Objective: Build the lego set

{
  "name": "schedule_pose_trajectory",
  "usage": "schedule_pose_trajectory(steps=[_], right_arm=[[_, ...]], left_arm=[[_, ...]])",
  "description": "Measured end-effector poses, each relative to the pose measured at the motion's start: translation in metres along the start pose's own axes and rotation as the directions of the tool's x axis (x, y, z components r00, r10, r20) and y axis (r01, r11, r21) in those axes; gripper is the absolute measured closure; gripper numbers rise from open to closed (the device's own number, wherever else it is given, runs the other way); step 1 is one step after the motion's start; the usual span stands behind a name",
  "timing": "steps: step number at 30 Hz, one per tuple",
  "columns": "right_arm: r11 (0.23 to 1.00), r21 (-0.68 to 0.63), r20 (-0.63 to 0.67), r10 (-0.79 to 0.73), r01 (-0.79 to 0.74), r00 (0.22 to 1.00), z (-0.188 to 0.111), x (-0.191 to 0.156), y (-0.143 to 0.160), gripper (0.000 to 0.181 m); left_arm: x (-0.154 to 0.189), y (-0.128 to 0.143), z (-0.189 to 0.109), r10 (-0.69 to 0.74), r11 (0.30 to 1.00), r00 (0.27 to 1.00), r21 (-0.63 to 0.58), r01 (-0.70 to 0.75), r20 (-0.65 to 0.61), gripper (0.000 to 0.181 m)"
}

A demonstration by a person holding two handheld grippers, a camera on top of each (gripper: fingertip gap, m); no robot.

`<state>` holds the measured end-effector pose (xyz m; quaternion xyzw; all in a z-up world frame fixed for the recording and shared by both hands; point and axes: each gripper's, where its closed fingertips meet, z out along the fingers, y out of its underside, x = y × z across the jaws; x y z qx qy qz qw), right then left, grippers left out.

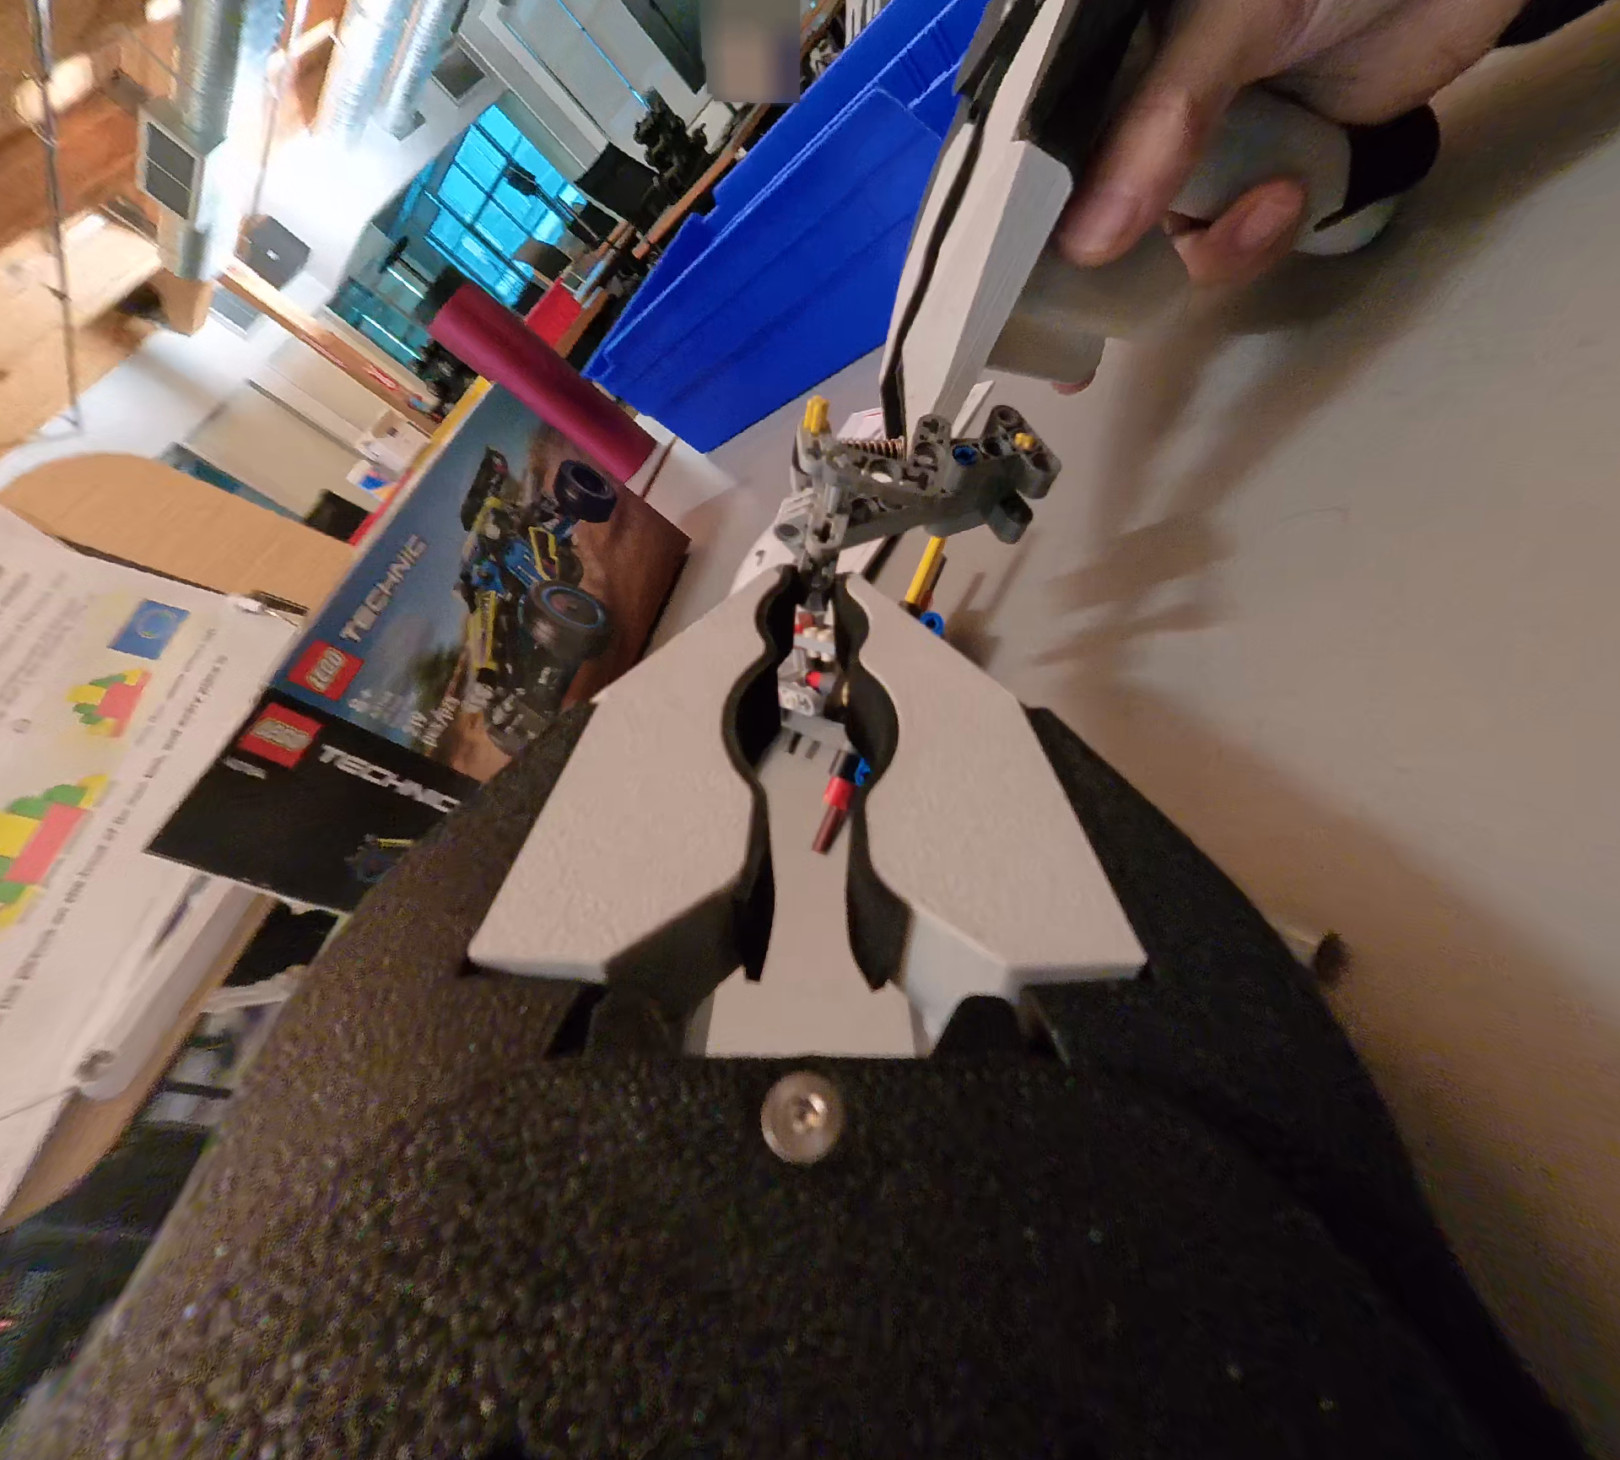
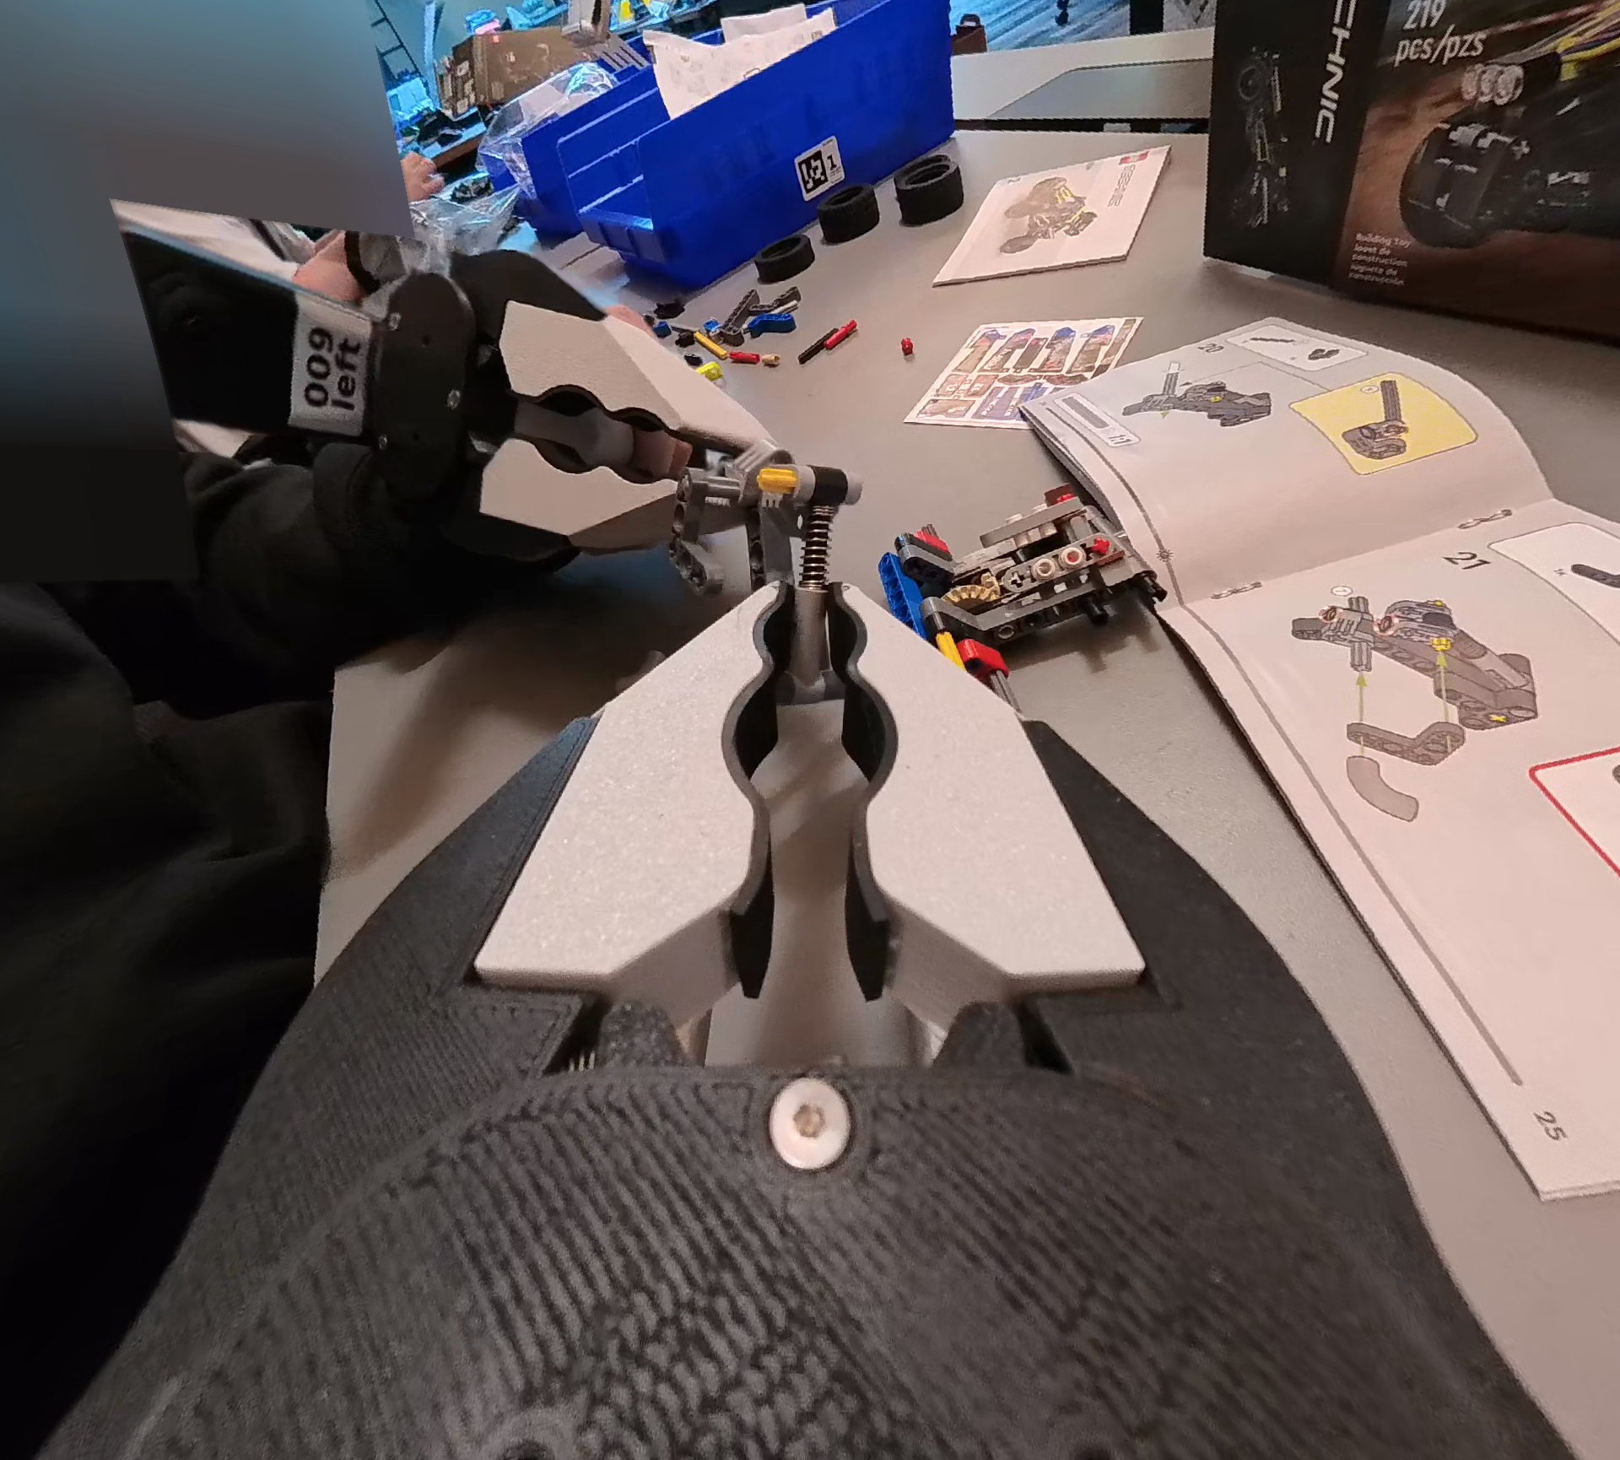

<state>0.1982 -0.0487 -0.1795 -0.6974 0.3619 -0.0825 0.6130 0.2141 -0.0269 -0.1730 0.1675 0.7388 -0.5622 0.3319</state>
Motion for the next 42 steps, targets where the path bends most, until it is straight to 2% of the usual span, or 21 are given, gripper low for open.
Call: schedule_pose_trajectory(steps=[5, 9, 28, 32, 35, 37, 39, 42], right_arm=[[1.000, 0.006, 0.004, 0.005, -0.005, 1.000, -0.001, 0.000, -0.001, 0.176], [1.000, 0.005, 0.004, 0.007, -0.007, 1.000, -0.001, 0.000, -0.001, 0.175], [1.000, 0.014, 0.041, 0.015, -0.015, 0.999, -0.002, -0.004, -0.002, 0.175], [0.997, 0.058, 0.088, 0.040, -0.045, 0.995, -0.007, -0.006, -0.008, 0.150], [0.999, 0.053, 0.129, 0.002, -0.009, 0.992, -0.008, -0.015, -0.007, 0.129], [0.999, 0.023, 0.144, -0.027, 0.023, 0.989, -0.005, -0.021, -0.002, 0.126], [1.000, 0.000, 0.140, -0.031, 0.031, 0.990, -0.001, -0.022, 0.001, 0.131], [0.999, 0.043, 0.166, -0.007, -0.001, 0.986, 0.000, -0.026, -0.005, 0.137]], left_arm=[[-0.002, -0.007, -0.001, 0.273, 0.962, 0.958, -0.045, -0.271, 0.082, 0.177], [-0.001, -0.010, -0.002, 0.361, 0.932, 0.927, -0.069, -0.356, 0.104, 0.178], [-0.002, -0.009, -0.001, 0.253, 0.967, 0.964, -0.026, -0.252, 0.085, 0.177], [-0.005, -0.011, -0.002, 0.219, 0.976, 0.971, -0.007, -0.219, 0.091, 0.177], [-0.007, -0.010, -0.003, 0.221, 0.975, 0.970, -0.010, -0.221, 0.101, 0.177], [-0.007, -0.012, -0.003, 0.227, 0.974, 0.968, -0.009, -0.228, 0.105, 0.177], [-0.007, -0.013, -0.003, 0.232, 0.973, 0.966, -0.005, -0.233, 0.111, 0.177], [-0.007, -0.017, -0.004, 0.231, 0.972, 0.966, 0.013, -0.234, 0.114, 0.177]])
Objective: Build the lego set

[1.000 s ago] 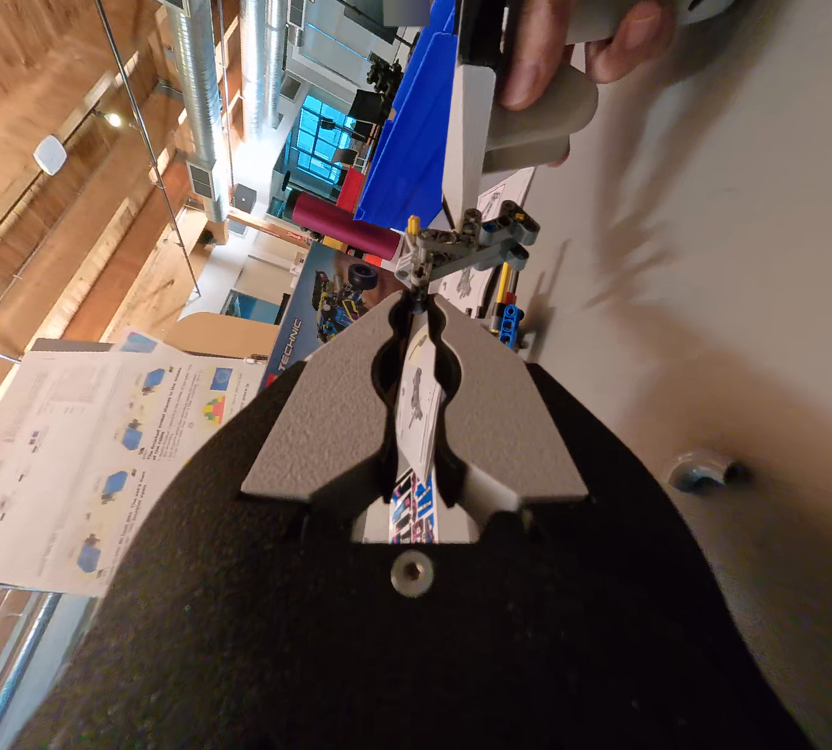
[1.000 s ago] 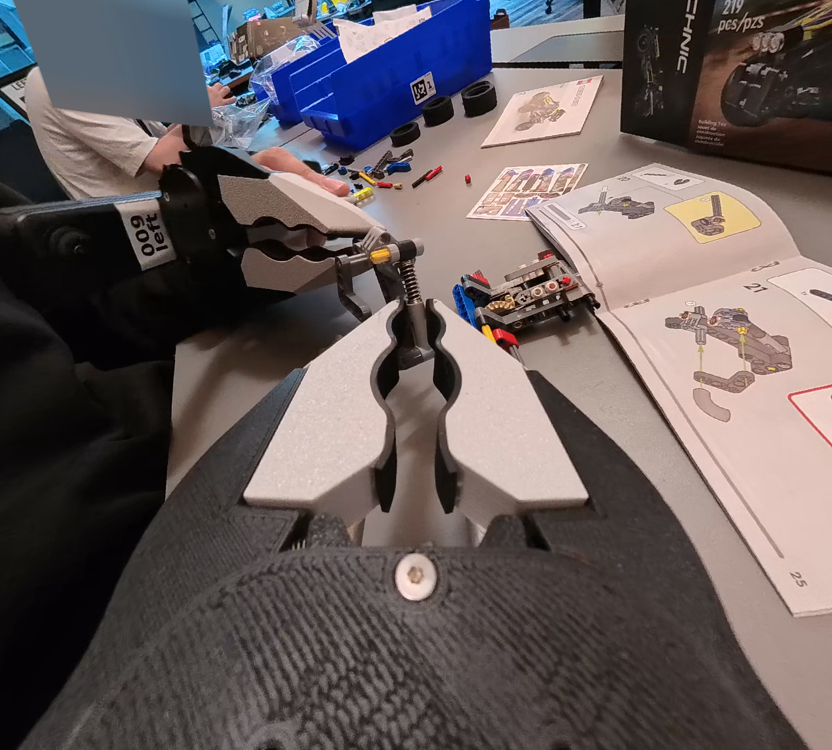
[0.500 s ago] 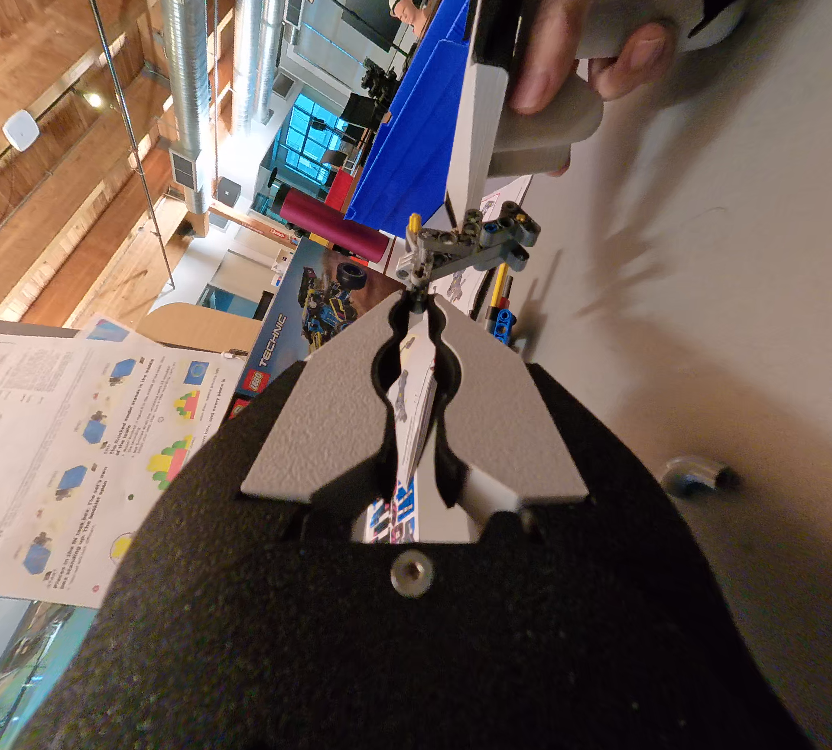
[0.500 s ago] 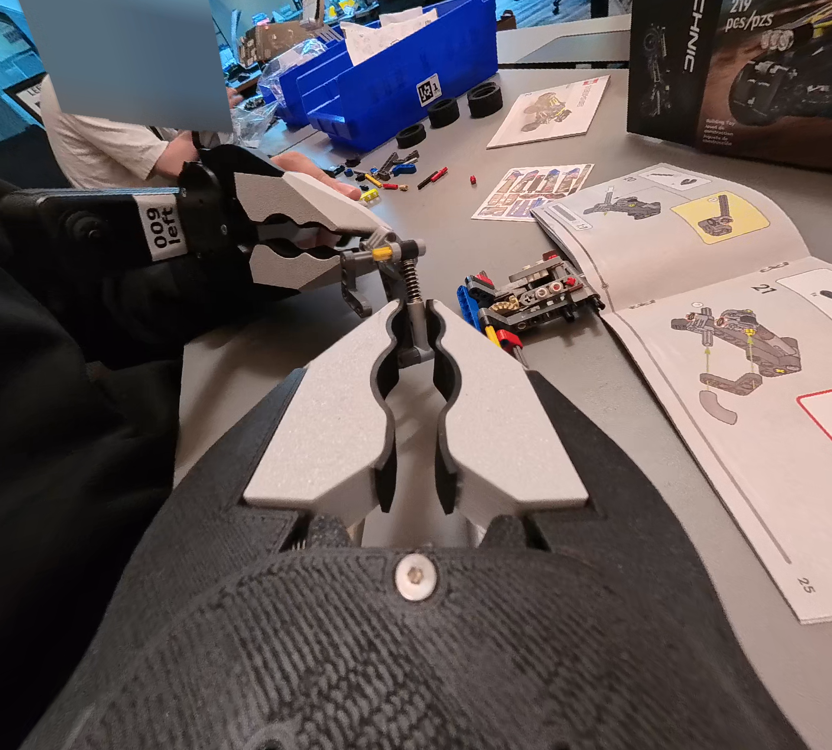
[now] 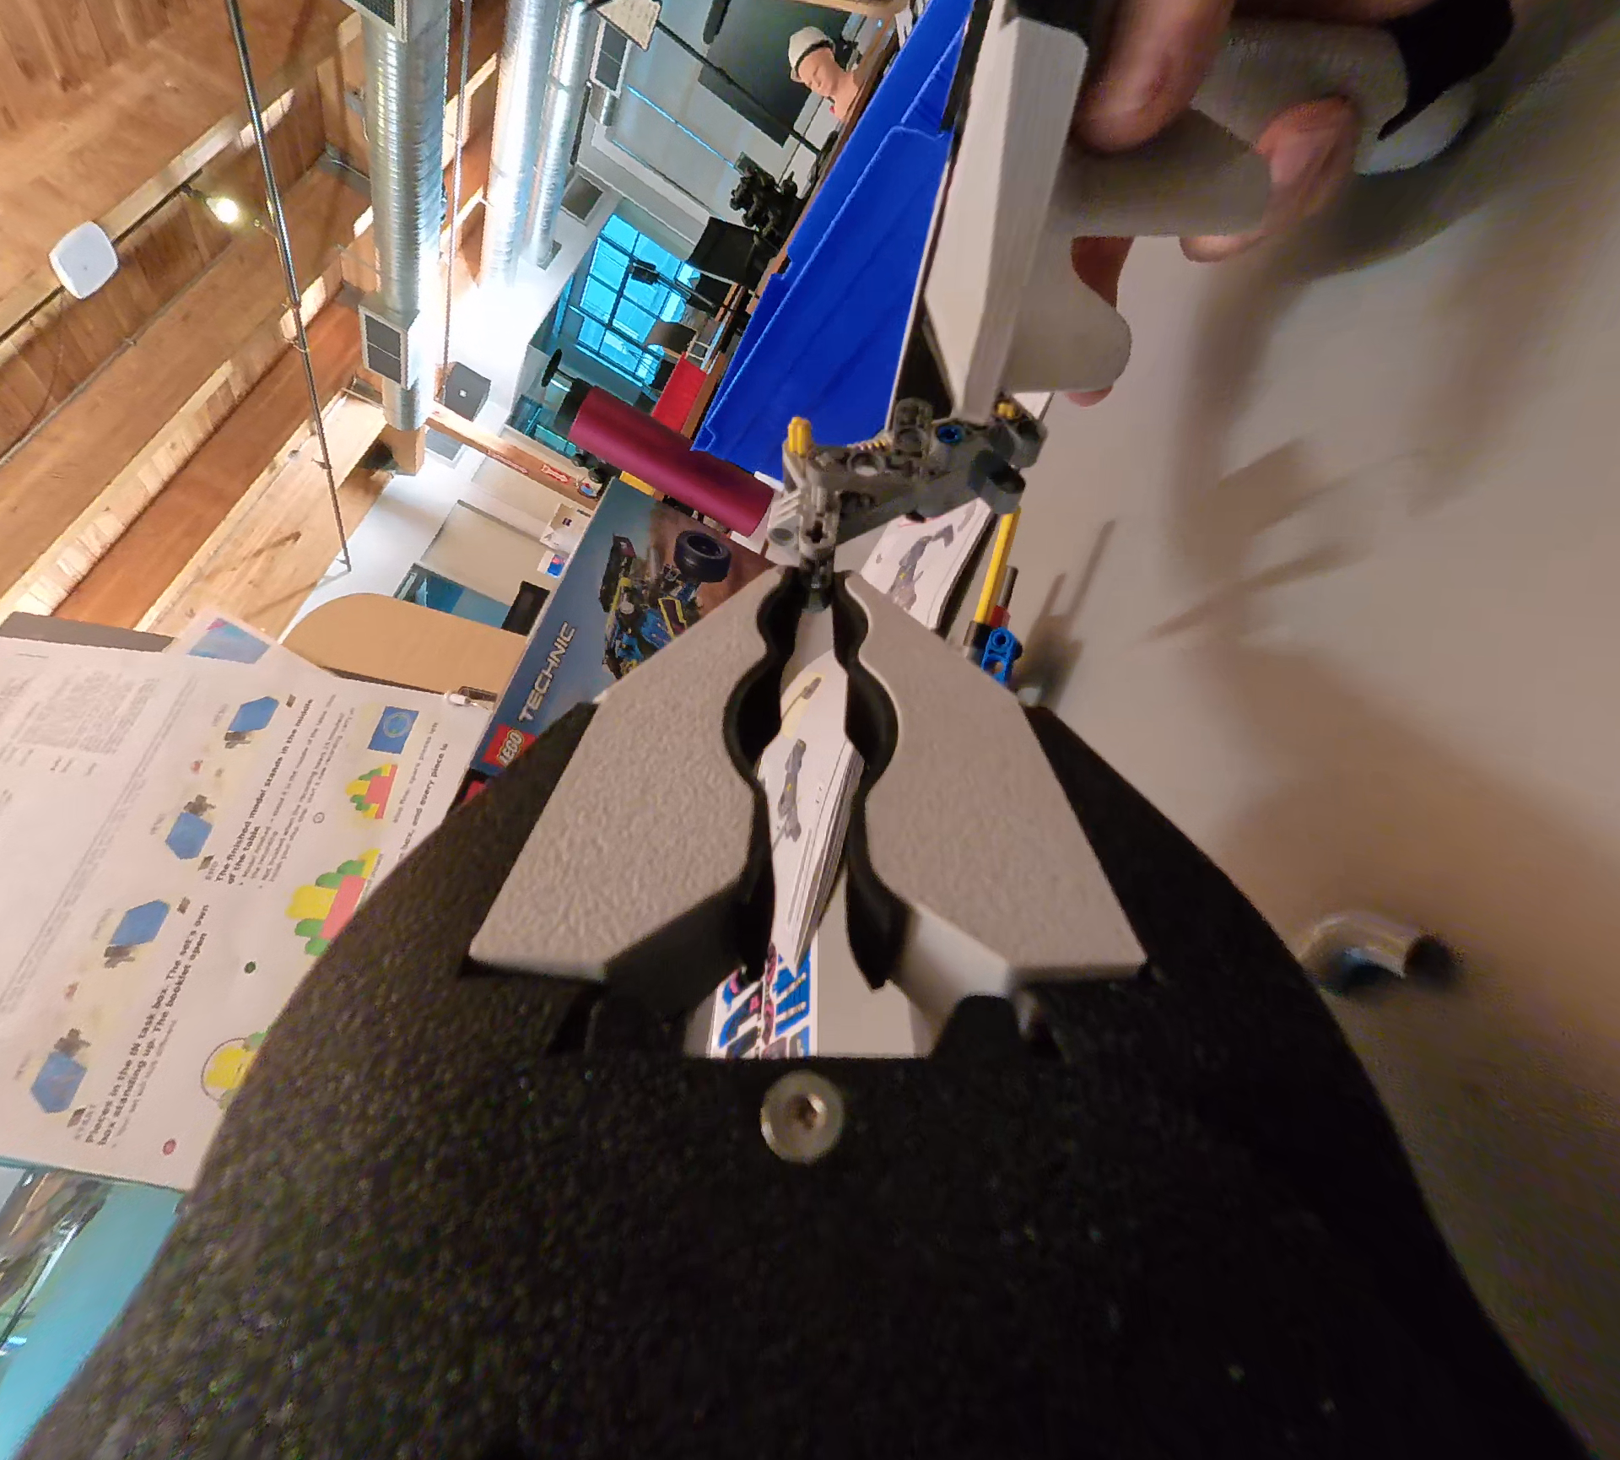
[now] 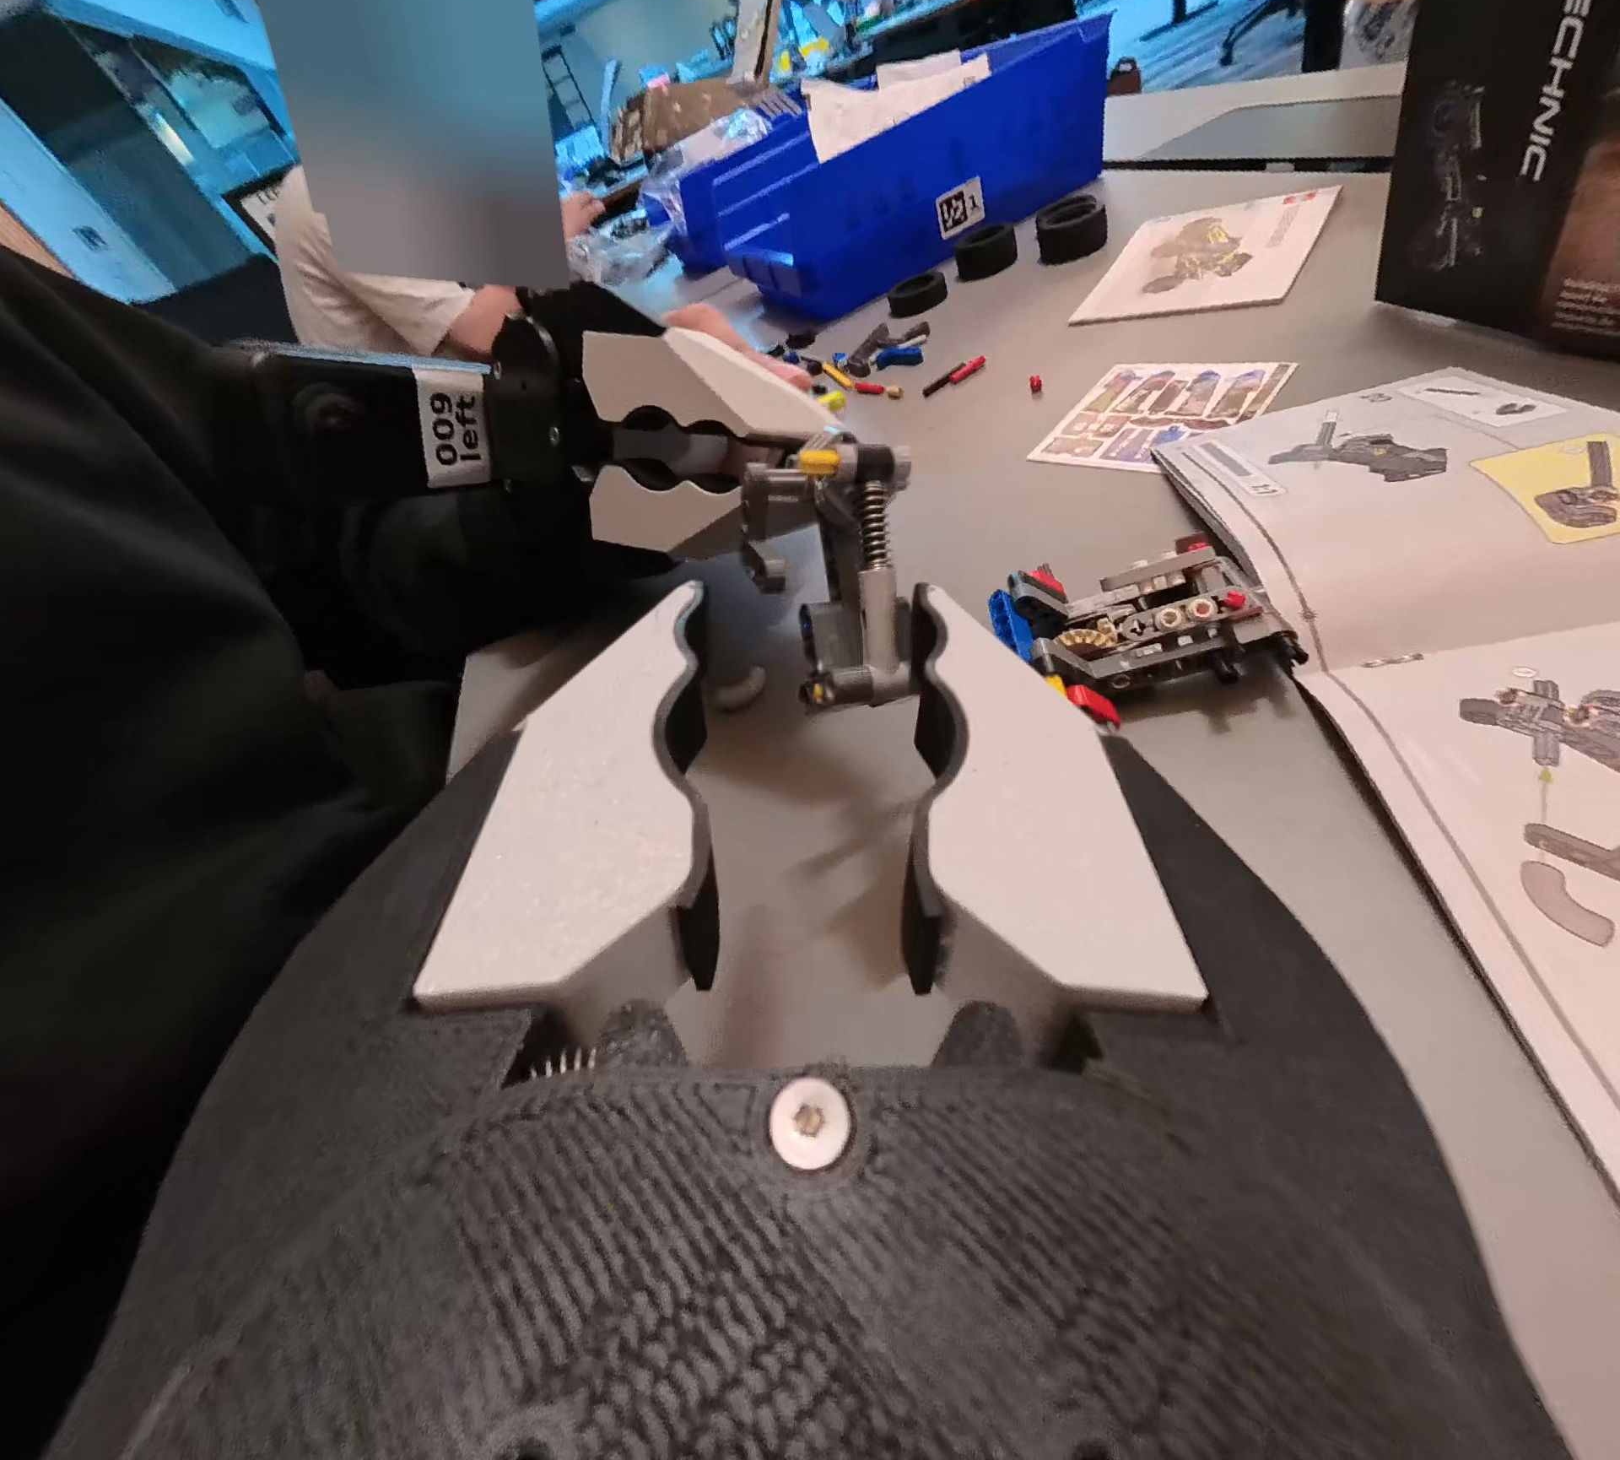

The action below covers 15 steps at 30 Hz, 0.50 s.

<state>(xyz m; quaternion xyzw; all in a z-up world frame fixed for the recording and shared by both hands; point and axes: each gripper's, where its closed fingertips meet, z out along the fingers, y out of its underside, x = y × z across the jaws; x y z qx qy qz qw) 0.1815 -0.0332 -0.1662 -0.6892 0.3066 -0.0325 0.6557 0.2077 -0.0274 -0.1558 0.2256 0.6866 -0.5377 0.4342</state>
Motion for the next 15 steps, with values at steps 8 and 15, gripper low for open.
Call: schedule_pose_trajectory(steps=[8, 15], right_arm=[[1.000, 0.010, 0.019, 0.006, -0.006, 1.000, 0.001, -0.002, -0.001, 0.141], [0.998, 0.037, 0.067, 0.041, -0.044, 0.997, 0.006, -0.010, -0.004, 0.152]], left_arm=[[0.001, -0.003, 0.000, -0.008, 1.000, 1.000, 0.025, 0.008, -0.007, 0.177], [0.002, -0.010, -0.002, 0.009, 0.998, 1.000, 0.062, -0.008, -0.006, 0.177]])
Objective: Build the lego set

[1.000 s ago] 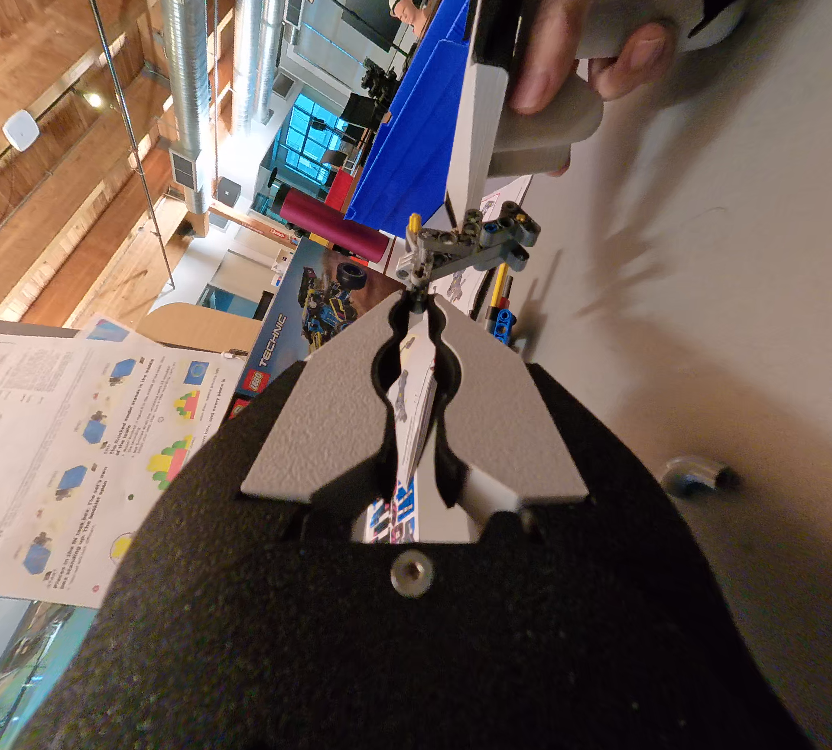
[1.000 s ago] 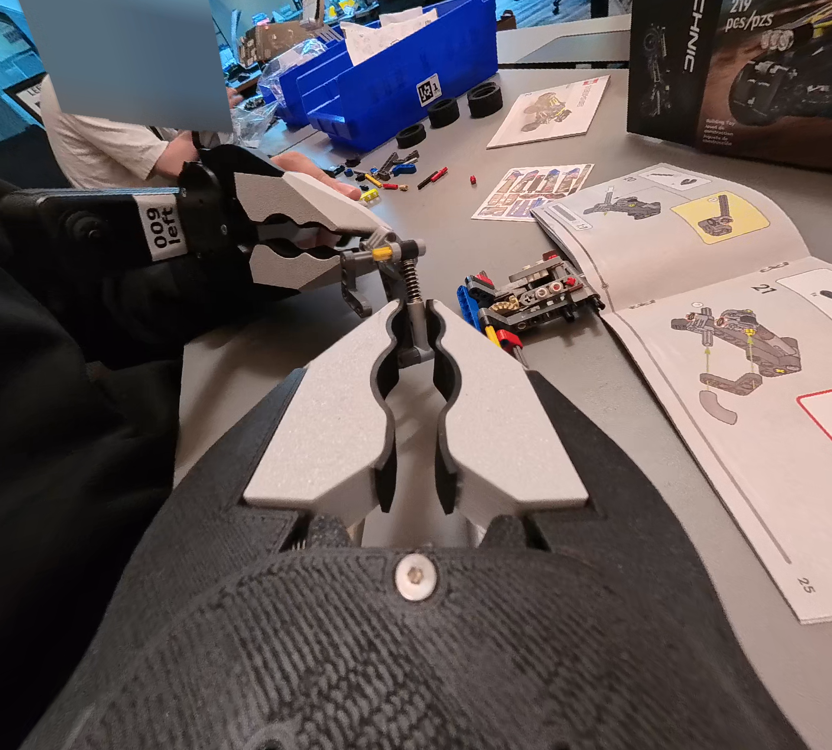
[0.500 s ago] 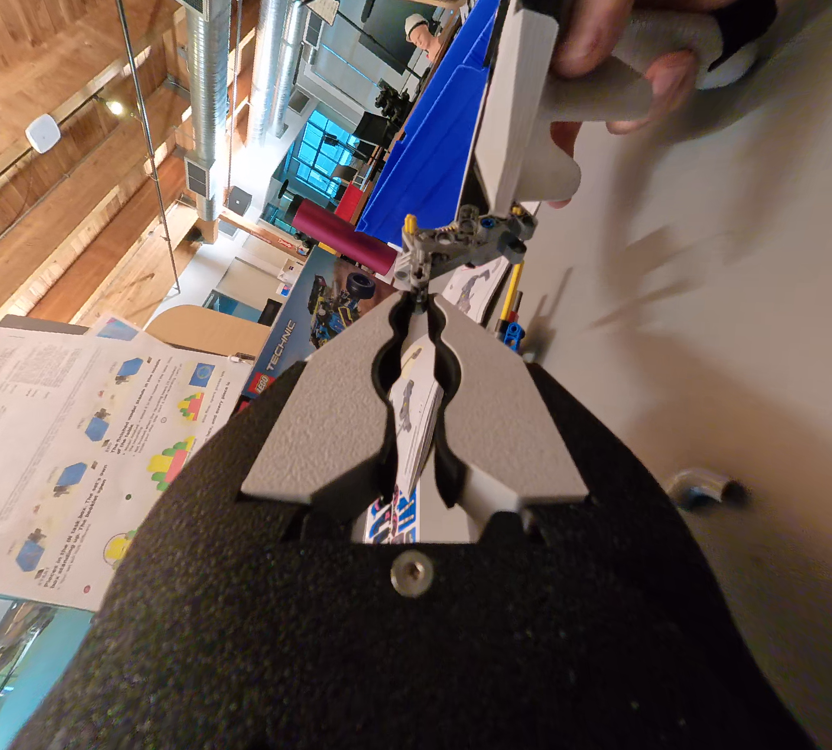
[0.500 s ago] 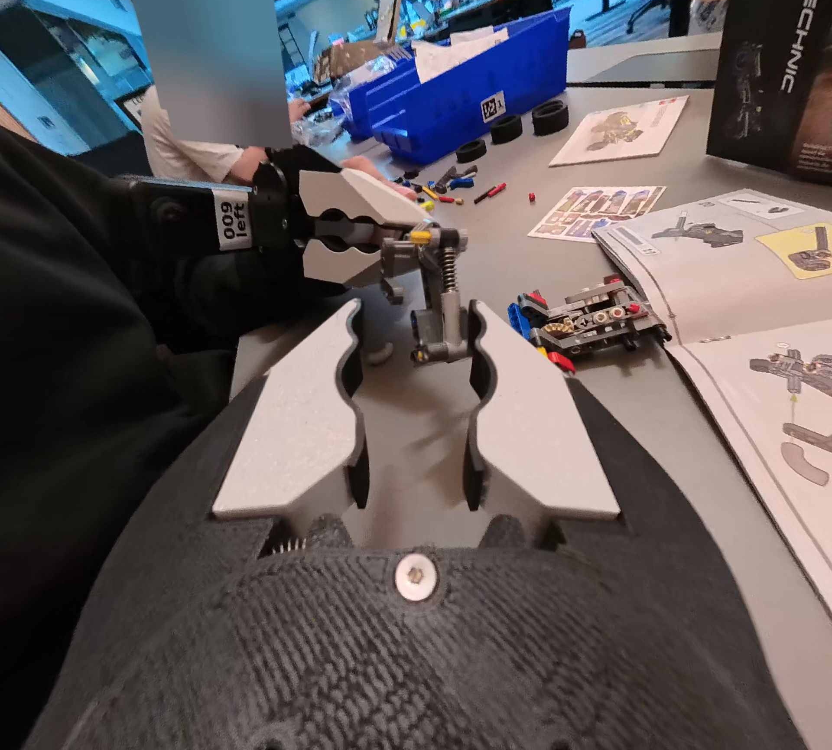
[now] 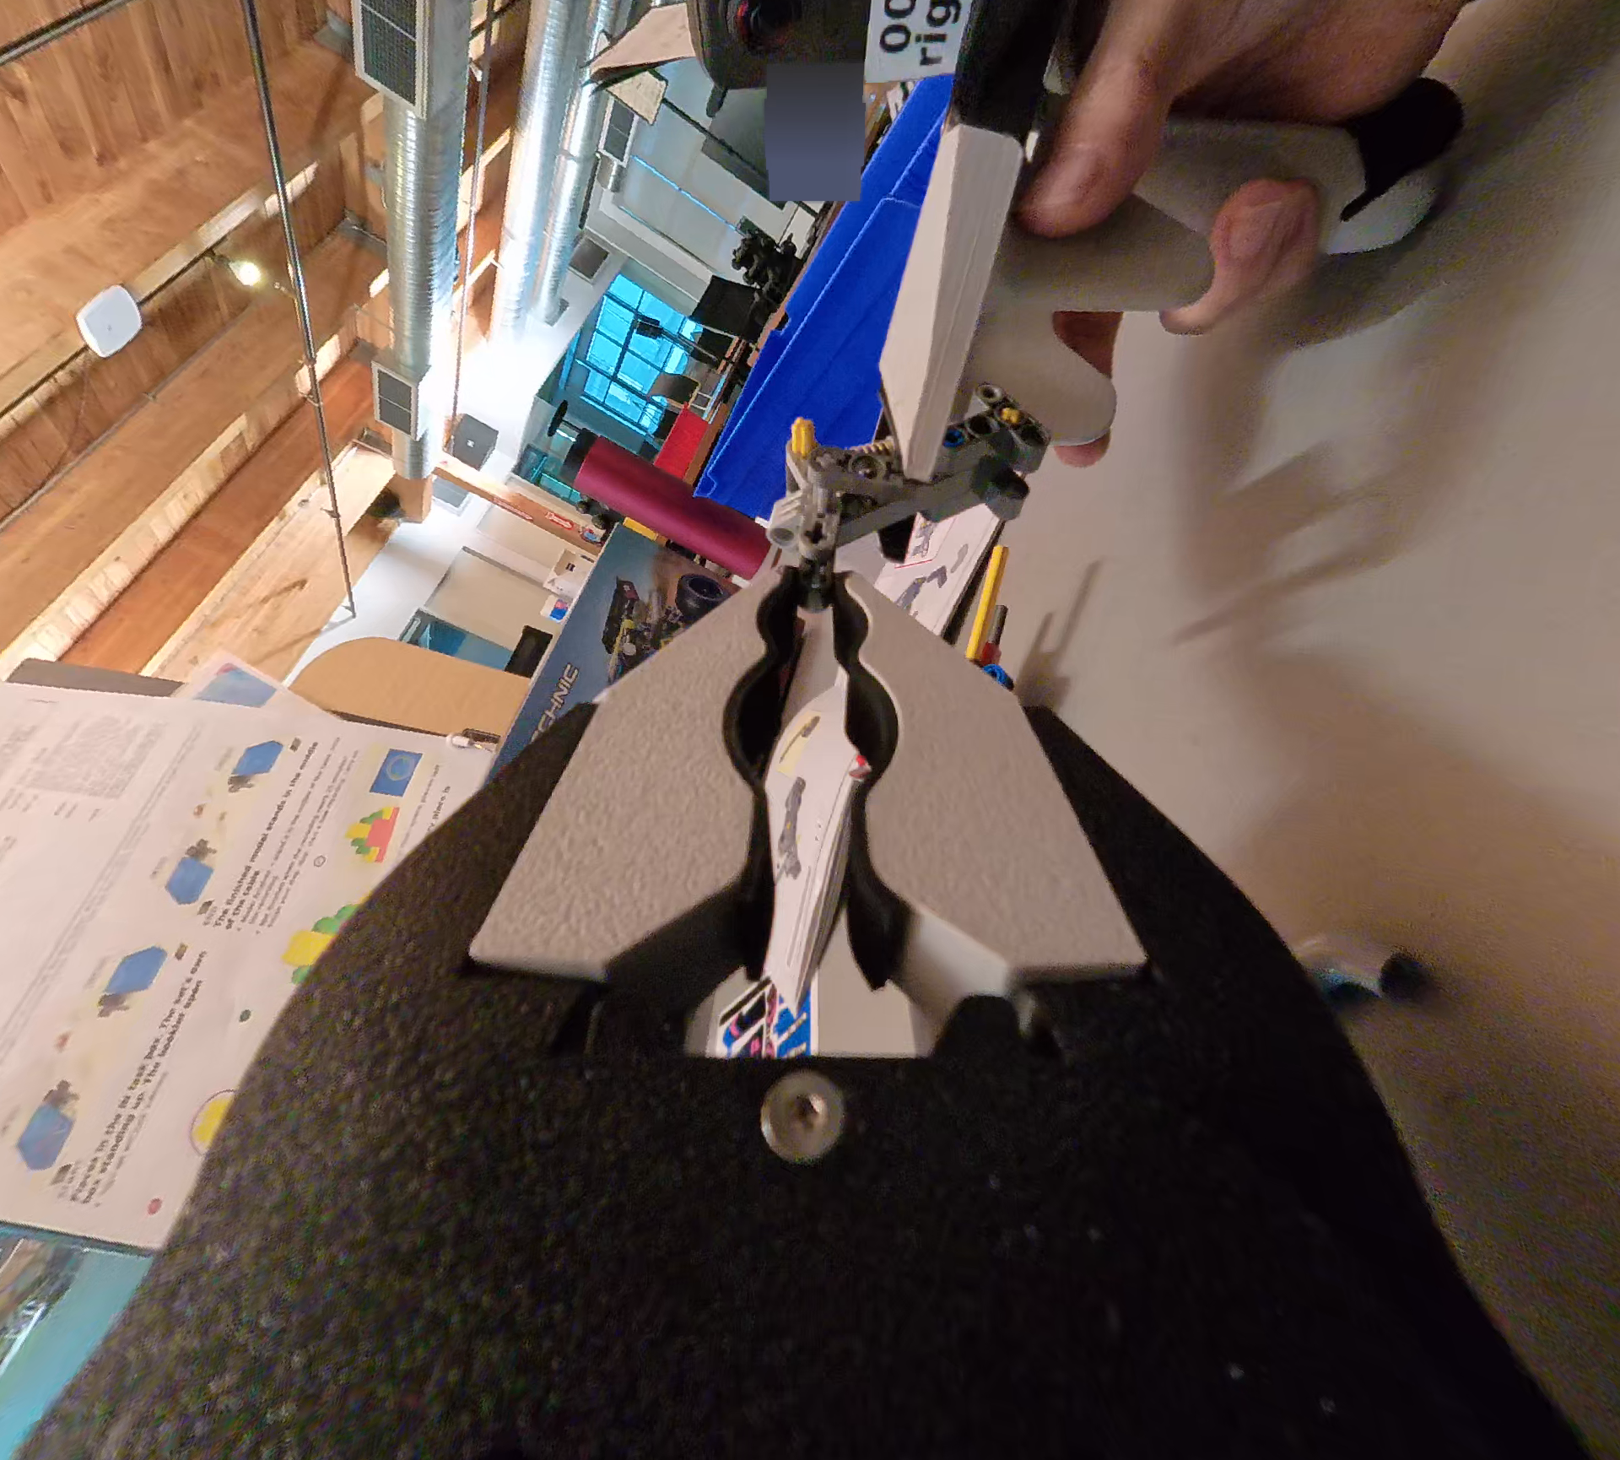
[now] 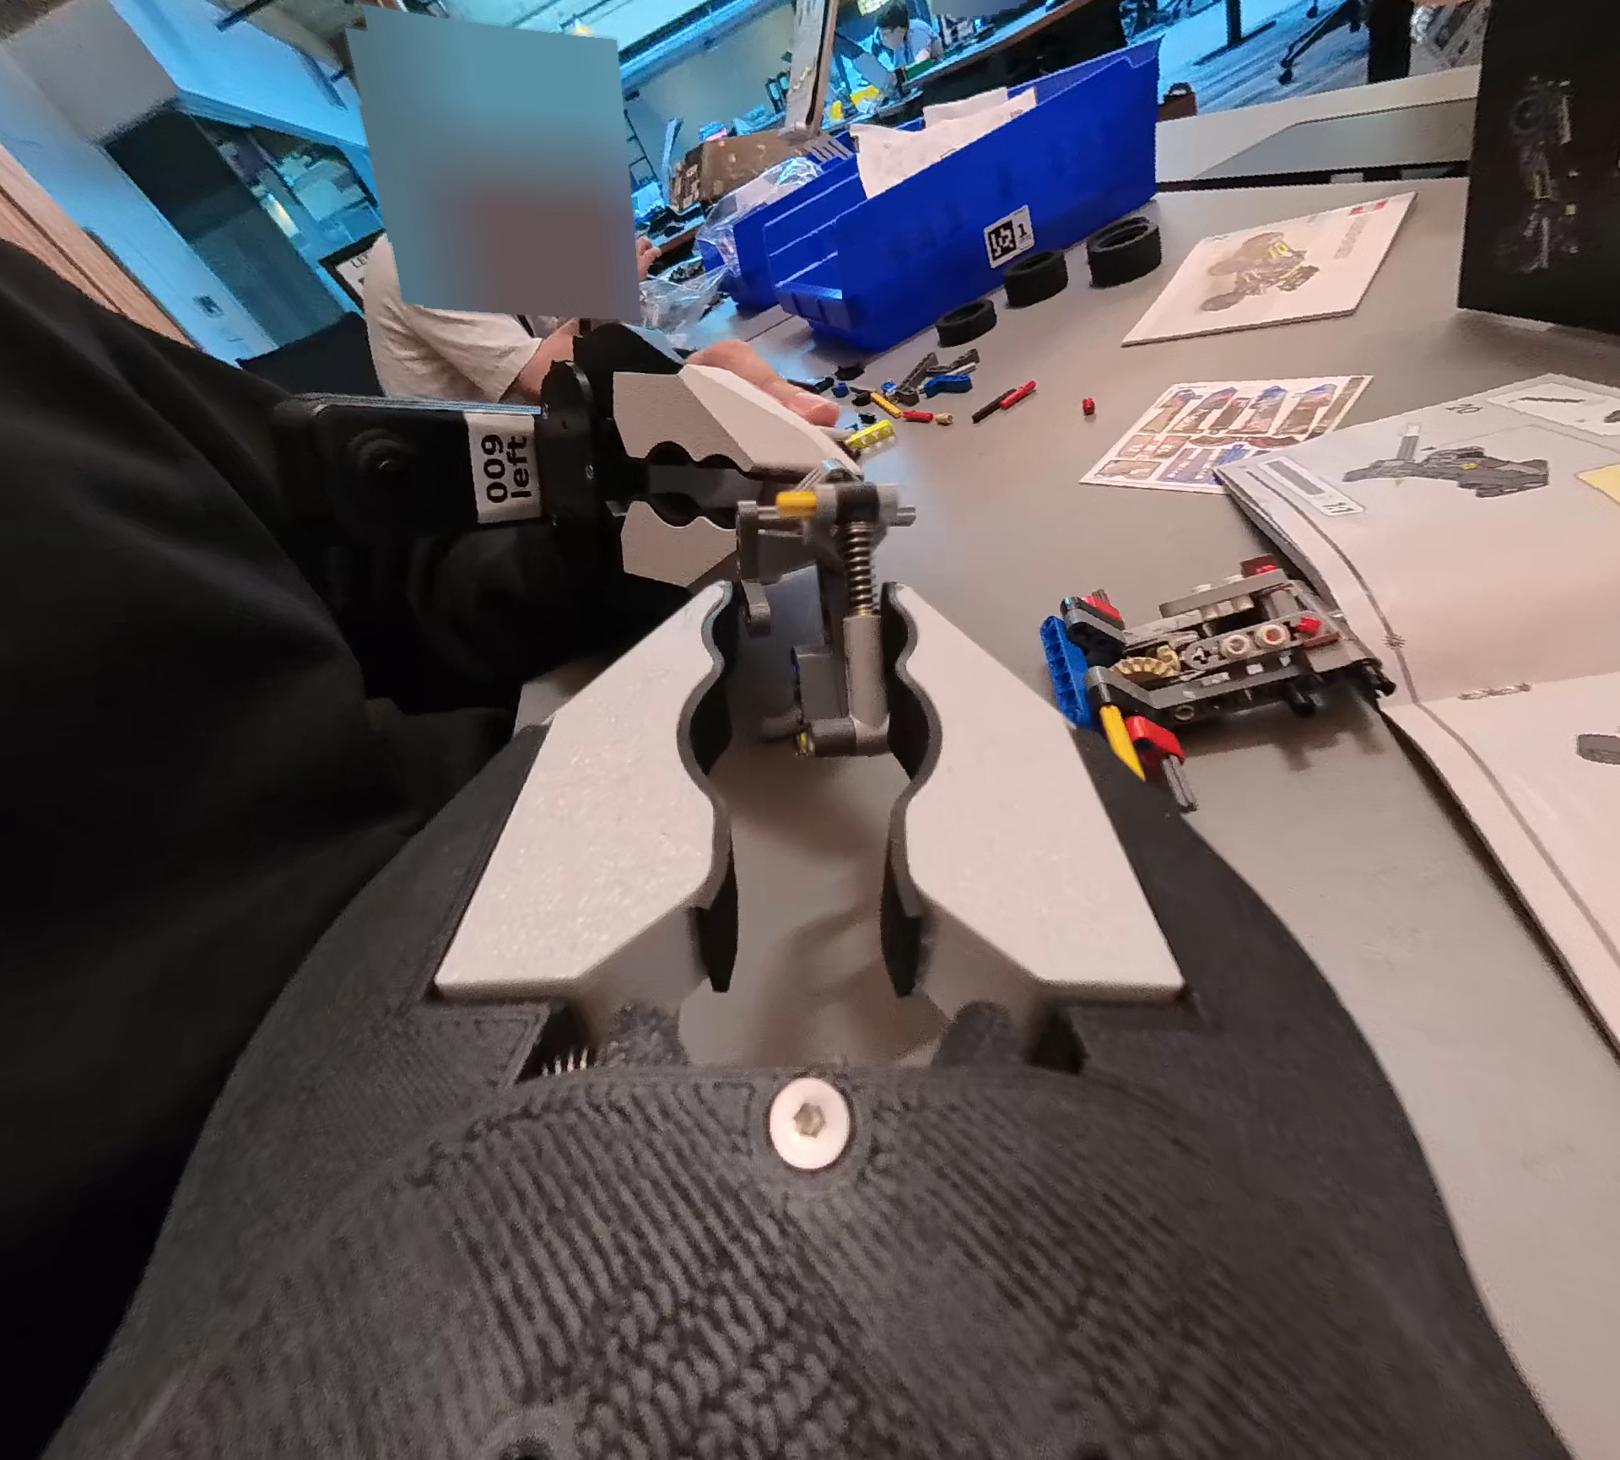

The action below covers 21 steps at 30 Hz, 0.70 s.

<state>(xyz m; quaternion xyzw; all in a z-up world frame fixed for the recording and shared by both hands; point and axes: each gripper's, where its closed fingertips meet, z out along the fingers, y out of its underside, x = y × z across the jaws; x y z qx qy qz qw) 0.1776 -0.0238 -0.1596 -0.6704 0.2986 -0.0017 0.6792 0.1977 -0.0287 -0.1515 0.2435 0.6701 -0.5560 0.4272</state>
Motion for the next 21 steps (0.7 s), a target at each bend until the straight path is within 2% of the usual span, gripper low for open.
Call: schedule_pose_trajectory(steps=[8, 15, 21], right_arm=[[0.999, -0.008, 0.022, -0.052, 0.052, 0.998, 0.003, -0.007, 0.001, 0.156], [0.975, -0.032, -0.018, -0.220, 0.219, 0.975, 0.004, -0.008, 0.002, 0.158], [0.950, -0.092, -0.106, -0.309, 0.300, 0.945, -0.001, 0.005, 0.005, 0.158]], left_arm=[[-0.001, -0.004, -0.002, 0.063, 0.998, 0.998, 0.013, -0.063, 0.016, 0.177], [-0.001, -0.004, -0.004, -0.026, 0.999, 1.000, 0.027, 0.026, -0.011, 0.176], [0.012, 0.006, -0.002, -0.135, 0.991, 0.983, -0.020, 0.134, -0.120, 0.164]])
